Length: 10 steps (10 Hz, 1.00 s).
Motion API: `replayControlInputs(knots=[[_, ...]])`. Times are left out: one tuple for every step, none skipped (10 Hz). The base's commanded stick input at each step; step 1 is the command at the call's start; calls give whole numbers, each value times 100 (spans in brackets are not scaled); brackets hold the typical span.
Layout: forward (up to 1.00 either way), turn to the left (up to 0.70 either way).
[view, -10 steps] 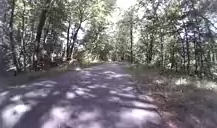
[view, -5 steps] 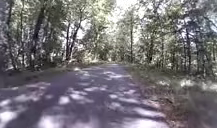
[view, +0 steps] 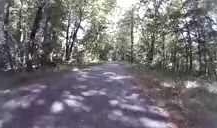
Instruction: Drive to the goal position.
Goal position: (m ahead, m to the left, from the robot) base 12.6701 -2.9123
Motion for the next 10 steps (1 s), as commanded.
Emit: replayControlInputs(knots=[[45, 0], [45, 0], [45, -2], [45, -9], [45, -15], [45, -21], [45, -27], [45, -27], [45, -27], [45, -23]])
